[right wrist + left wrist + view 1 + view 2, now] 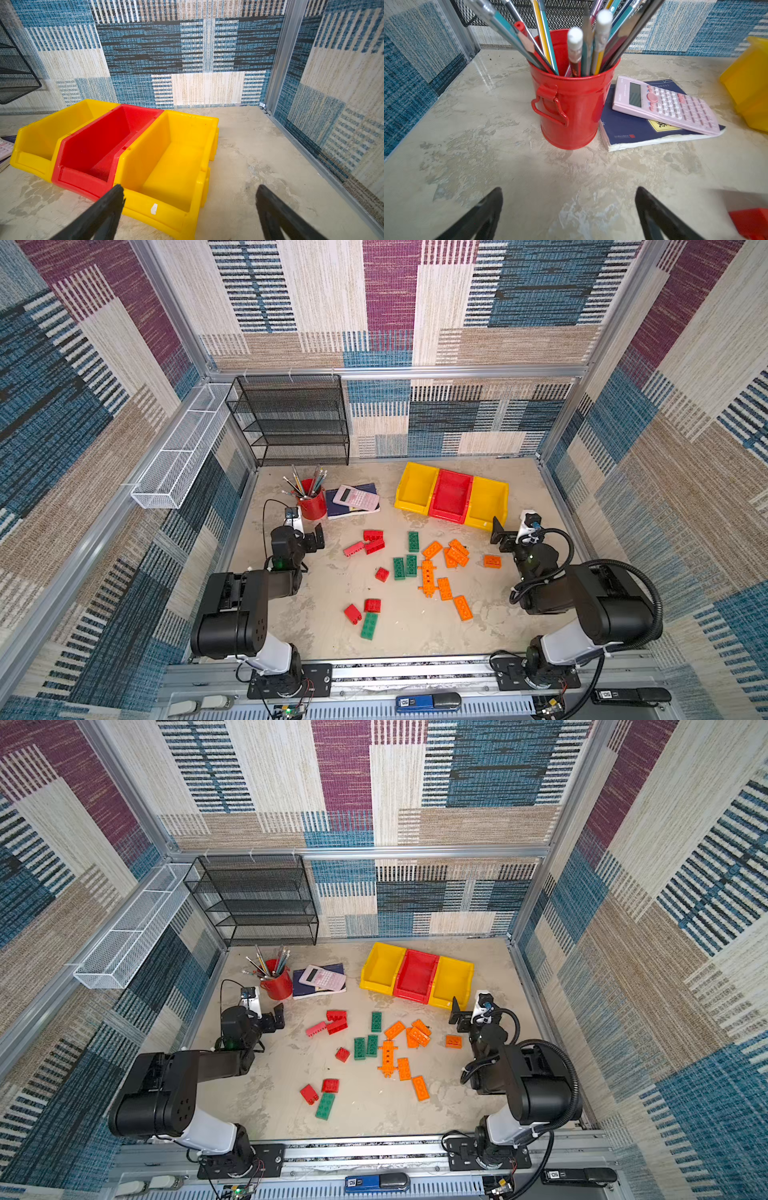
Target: Sort the legos into containers by color
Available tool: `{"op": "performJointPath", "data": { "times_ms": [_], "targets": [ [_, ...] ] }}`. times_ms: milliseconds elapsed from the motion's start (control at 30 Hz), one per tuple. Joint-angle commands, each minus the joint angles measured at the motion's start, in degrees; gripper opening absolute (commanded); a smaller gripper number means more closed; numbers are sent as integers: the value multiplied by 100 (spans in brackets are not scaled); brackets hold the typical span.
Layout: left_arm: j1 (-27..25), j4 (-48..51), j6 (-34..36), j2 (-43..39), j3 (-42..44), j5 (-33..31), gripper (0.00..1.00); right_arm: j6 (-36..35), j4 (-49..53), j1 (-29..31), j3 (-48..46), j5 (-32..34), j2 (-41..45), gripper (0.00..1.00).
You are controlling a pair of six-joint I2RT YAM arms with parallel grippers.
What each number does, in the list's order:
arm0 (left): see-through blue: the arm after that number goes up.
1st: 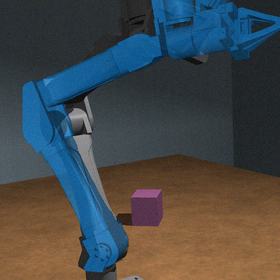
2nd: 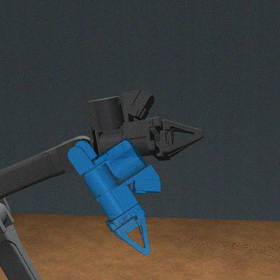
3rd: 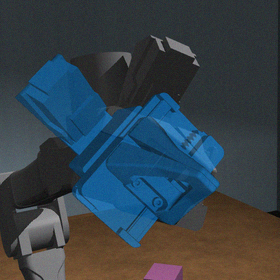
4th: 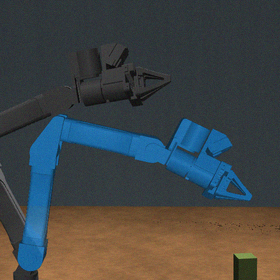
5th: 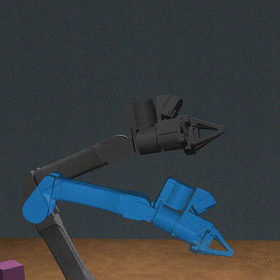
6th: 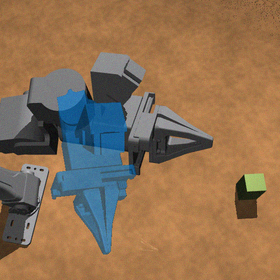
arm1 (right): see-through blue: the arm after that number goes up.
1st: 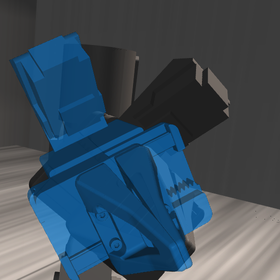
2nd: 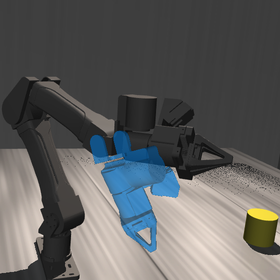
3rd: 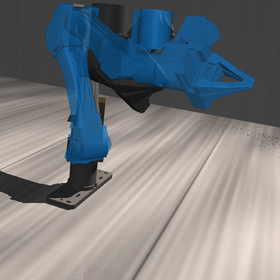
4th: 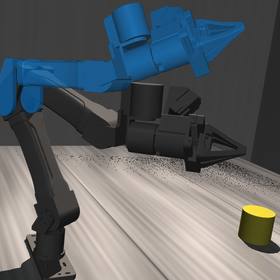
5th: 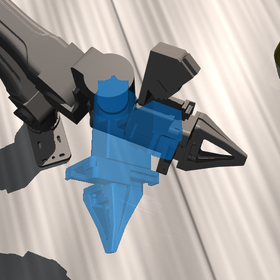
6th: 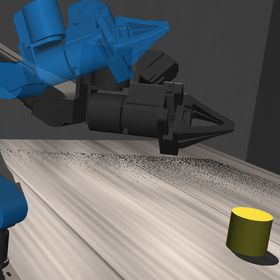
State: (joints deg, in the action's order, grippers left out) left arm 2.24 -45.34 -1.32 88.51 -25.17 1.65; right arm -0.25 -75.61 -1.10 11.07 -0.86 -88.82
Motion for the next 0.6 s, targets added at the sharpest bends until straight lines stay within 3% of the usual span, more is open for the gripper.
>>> {"op": "performJointPath", "data": {
  "times_ms": [0,567],
  "targets": [
    [3,-64,132,-9,-4,-11,99,-18,-204,5,-1,75,16,100],
    [9,-63,132,-9,-1,-7,100,-26,-170,11,27,65,22,100]
  ]
}}
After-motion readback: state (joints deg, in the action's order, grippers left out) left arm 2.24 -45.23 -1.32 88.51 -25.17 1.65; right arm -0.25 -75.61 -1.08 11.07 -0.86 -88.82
